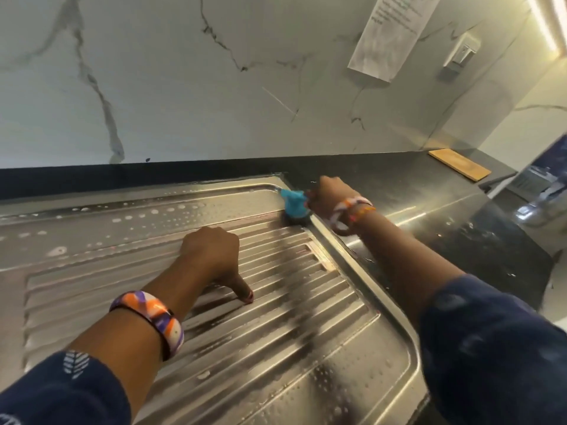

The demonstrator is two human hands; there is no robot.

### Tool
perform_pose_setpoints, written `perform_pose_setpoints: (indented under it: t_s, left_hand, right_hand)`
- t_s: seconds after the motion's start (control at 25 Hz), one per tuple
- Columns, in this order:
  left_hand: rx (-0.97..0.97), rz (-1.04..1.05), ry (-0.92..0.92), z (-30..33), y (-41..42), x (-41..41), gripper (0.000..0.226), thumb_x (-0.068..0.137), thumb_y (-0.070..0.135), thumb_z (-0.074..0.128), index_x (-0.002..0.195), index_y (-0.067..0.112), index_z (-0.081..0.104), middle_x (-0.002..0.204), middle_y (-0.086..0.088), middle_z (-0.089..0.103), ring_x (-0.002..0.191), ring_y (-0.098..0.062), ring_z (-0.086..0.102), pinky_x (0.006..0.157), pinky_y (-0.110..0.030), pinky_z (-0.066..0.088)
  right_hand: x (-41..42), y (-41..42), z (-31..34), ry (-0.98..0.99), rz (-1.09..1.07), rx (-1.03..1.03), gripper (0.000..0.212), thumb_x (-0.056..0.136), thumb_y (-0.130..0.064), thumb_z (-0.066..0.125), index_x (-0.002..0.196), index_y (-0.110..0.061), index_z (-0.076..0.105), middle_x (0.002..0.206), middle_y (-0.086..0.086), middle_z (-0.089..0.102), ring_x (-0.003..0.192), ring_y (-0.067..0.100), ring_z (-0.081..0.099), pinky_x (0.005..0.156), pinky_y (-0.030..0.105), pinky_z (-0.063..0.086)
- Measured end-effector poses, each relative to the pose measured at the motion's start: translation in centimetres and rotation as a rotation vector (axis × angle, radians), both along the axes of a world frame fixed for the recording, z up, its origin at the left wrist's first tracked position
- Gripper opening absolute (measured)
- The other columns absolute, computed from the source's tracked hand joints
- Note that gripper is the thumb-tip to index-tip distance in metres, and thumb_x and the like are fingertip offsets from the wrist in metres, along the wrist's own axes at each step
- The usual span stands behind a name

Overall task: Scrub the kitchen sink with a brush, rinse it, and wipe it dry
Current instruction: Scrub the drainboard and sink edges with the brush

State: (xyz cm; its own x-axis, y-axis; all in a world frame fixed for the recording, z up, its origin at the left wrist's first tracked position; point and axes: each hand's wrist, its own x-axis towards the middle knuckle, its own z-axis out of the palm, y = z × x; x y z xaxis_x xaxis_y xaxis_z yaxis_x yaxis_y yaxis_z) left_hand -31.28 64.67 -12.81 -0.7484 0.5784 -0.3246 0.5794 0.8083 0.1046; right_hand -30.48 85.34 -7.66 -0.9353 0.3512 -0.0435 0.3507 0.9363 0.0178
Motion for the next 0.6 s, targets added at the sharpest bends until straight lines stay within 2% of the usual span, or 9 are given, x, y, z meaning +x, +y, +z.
perform_pose_setpoints:
  t_s: [0.08, 0.16, 0.24, 0.32, 0.4, 0.52, 0.6]
  left_hand:
    - [-0.010, 0.001, 0.010, -0.3, 0.4, 0.0, 0.077, 0.058, 0.071, 0.071, 0.112, 0.017, 0.056, 0.107, 0.000, 0.059, 0.095, -0.017, 0.053, 0.076, -0.027, 0.044]
    - [0.006, 0.011, 0.027, -0.5, 0.6, -0.5, 0.075, 0.057, 0.071, 0.072, 0.109, 0.018, 0.057, 0.103, 0.001, 0.059, 0.095, -0.017, 0.054, 0.075, -0.028, 0.043]
    - [0.016, 0.012, 0.013, -0.4, 0.8, -0.3, 0.076, 0.056, 0.070, 0.073, 0.108, 0.018, 0.057, 0.097, 0.002, 0.055, 0.090, -0.017, 0.051, 0.075, -0.028, 0.043]
    - [0.029, 0.005, 0.023, -0.3, 0.7, -0.2, 0.077, 0.057, 0.069, 0.074, 0.111, 0.016, 0.056, 0.102, 0.000, 0.056, 0.091, -0.017, 0.050, 0.075, -0.028, 0.042]
    - [0.042, -0.001, 0.027, -0.3, 0.5, 0.1, 0.078, 0.059, 0.067, 0.074, 0.114, 0.014, 0.055, 0.111, -0.002, 0.058, 0.099, -0.019, 0.053, 0.078, -0.028, 0.043]
    - [0.127, 0.012, 0.004, -0.5, -0.1, 0.5, 0.076, 0.062, 0.064, 0.074, 0.114, 0.013, 0.054, 0.110, -0.003, 0.057, 0.101, -0.020, 0.054, 0.083, -0.029, 0.045]
    - [0.168, 0.033, -0.019, -0.8, -0.7, 0.7, 0.076, 0.062, 0.065, 0.073, 0.115, 0.013, 0.055, 0.109, -0.003, 0.057, 0.100, -0.020, 0.053, 0.081, -0.028, 0.045]
  right_hand:
    - [-4.5, -1.0, -0.6, 0.108, -0.011, -0.035, 0.033, 0.091, -0.025, 0.054, 0.117, -0.005, 0.060, 0.114, 0.017, 0.063, 0.103, 0.033, 0.061, 0.077, 0.030, 0.044]
    - [-7.4, -1.4, -0.6, 0.122, 0.015, 0.010, 0.032, 0.093, -0.024, 0.052, 0.118, -0.005, 0.059, 0.115, 0.015, 0.062, 0.104, 0.032, 0.061, 0.078, 0.031, 0.045]
    - [-7.4, -0.3, -0.2, 0.085, 0.025, -0.003, 0.033, 0.094, -0.025, 0.051, 0.118, -0.004, 0.059, 0.115, 0.015, 0.062, 0.103, 0.030, 0.060, 0.076, 0.030, 0.043]
    - [-5.8, 1.5, 0.0, 0.082, 0.005, -0.090, 0.035, 0.092, -0.026, 0.056, 0.119, -0.004, 0.059, 0.112, 0.014, 0.063, 0.094, 0.027, 0.060, 0.073, 0.028, 0.042]
    - [-2.5, 2.8, 0.6, 0.063, -0.070, -0.162, 0.038, 0.090, -0.031, 0.059, 0.118, -0.005, 0.060, 0.099, 0.010, 0.065, 0.080, 0.021, 0.057, 0.068, 0.027, 0.043]
    - [4.0, 3.2, 2.4, -0.046, -0.147, -0.251, 0.035, 0.091, -0.030, 0.058, 0.114, -0.006, 0.064, 0.070, 0.001, 0.056, 0.056, 0.012, 0.049, 0.050, 0.021, 0.039]
    - [8.4, 3.0, 3.5, -0.103, -0.201, -0.250, 0.031, 0.092, -0.029, 0.057, 0.114, -0.009, 0.066, 0.064, -0.001, 0.055, 0.050, 0.008, 0.046, 0.044, 0.016, 0.038]
